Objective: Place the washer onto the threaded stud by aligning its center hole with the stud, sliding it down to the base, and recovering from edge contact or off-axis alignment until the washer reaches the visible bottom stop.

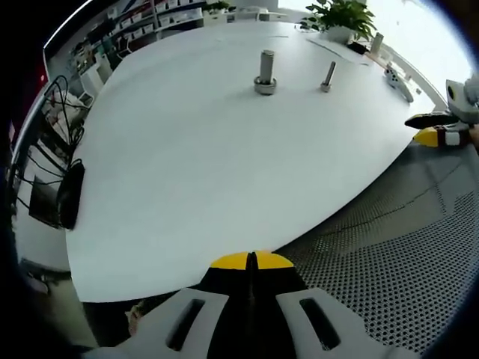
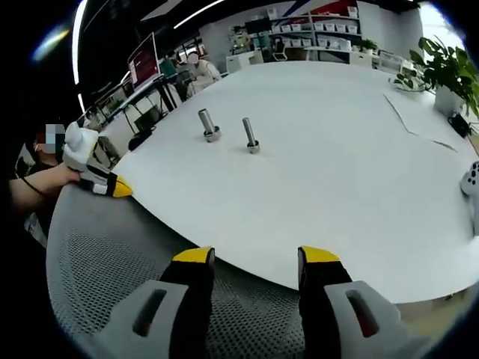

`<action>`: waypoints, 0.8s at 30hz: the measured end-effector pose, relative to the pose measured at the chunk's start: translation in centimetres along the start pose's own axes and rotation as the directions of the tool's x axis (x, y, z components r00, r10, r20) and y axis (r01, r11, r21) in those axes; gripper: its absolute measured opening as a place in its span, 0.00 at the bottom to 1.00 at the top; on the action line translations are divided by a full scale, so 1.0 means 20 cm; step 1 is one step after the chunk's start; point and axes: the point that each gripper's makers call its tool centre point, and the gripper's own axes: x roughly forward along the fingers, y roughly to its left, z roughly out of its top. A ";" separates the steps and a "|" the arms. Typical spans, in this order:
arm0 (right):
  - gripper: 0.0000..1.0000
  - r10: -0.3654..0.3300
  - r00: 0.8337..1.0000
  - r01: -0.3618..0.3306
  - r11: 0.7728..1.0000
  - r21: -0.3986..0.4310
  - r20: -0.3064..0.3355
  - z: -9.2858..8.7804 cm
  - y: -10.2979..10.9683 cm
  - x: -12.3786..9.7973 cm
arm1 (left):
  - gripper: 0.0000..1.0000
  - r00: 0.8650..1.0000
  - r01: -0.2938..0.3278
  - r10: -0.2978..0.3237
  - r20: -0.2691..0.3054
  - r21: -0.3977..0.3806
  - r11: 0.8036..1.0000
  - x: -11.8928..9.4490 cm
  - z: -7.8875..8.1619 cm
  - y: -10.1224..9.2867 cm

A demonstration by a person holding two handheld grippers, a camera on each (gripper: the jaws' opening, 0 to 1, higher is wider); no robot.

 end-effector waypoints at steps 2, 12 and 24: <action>0.48 0.000 1.000 0.000 1.000 0.000 0.000 0.00 0.00 0.00 | 0.00 1.000 -0.001 0.001 0.005 0.012 1.000 0.00 0.00 0.00; 0.48 0.002 1.000 -0.002 1.000 -0.002 -0.009 -0.01 0.00 0.00 | 0.00 1.000 0.000 -0.001 0.018 0.018 1.000 0.01 0.01 0.00; 0.48 0.006 1.000 -0.006 1.000 0.004 -0.007 0.00 0.00 0.00 | 0.00 1.000 -0.002 0.001 0.027 0.032 0.999 0.01 0.02 0.00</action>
